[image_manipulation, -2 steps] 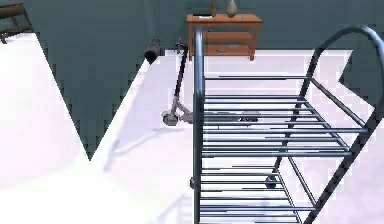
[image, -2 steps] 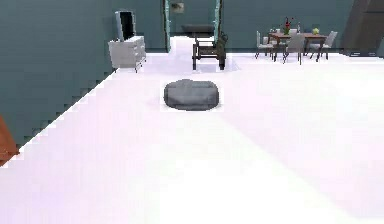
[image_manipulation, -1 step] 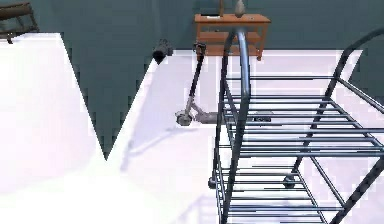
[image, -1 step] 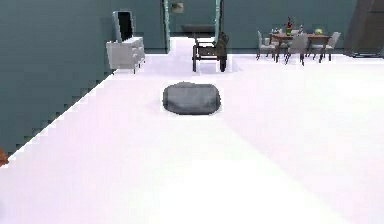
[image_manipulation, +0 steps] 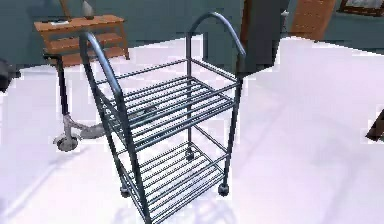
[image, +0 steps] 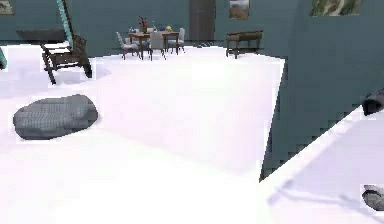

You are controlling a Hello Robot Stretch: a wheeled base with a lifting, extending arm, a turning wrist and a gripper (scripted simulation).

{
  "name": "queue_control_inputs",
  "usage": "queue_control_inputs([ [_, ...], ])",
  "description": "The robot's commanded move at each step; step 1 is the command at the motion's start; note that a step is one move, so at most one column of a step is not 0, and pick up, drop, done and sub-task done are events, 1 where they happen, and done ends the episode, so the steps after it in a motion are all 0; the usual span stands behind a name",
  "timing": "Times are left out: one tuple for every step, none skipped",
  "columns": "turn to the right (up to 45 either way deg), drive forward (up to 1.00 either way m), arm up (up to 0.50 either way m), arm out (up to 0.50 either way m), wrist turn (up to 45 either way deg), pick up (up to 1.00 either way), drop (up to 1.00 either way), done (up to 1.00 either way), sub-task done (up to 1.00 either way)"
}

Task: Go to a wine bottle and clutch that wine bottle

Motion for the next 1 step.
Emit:
queue_control_inputs([
  [0.0, 1.0, 0.0, 0.0, 0.0, 0.0, 0.0, 0.0, 0.0],
])
